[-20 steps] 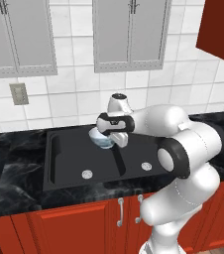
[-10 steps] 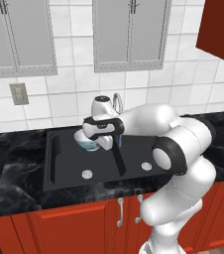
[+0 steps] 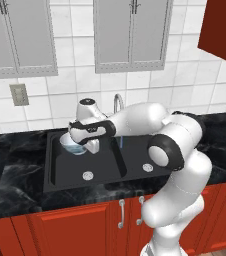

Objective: Rinse each bowl for a few seconds and place them down in the sink or on the counter.

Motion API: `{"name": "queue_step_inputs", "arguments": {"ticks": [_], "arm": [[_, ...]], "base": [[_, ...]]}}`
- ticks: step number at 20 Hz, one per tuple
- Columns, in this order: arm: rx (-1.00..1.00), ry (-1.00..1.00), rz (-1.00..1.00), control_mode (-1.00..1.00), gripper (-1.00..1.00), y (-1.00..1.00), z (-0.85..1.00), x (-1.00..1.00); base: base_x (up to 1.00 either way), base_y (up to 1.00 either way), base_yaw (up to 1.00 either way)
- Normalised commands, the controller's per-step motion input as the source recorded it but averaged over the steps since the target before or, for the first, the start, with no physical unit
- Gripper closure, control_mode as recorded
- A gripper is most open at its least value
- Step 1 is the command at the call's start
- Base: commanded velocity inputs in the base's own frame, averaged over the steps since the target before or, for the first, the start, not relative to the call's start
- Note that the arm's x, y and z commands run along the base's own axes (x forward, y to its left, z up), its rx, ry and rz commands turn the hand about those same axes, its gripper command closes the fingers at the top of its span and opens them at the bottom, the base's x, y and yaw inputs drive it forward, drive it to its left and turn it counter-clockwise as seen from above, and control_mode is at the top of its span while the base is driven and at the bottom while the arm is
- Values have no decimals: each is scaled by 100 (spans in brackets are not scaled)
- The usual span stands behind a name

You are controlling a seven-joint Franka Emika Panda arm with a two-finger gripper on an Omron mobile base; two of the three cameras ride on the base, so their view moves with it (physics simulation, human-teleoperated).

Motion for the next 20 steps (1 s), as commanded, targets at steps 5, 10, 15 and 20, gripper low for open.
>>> {"name": "queue_step_inputs", "arguments": {"ticks": [5,10,15,20], "arm": [[0,0,5,-100,100,58,0,0],[1,0,5,-100,100,56,0,0],[1,0,5,-100,100,56,0,0],[1,0,4,-100,100,57,-4,0]], "base": [[0,0,0],[0,0,0],[0,0,0],[0,0,0]]}}
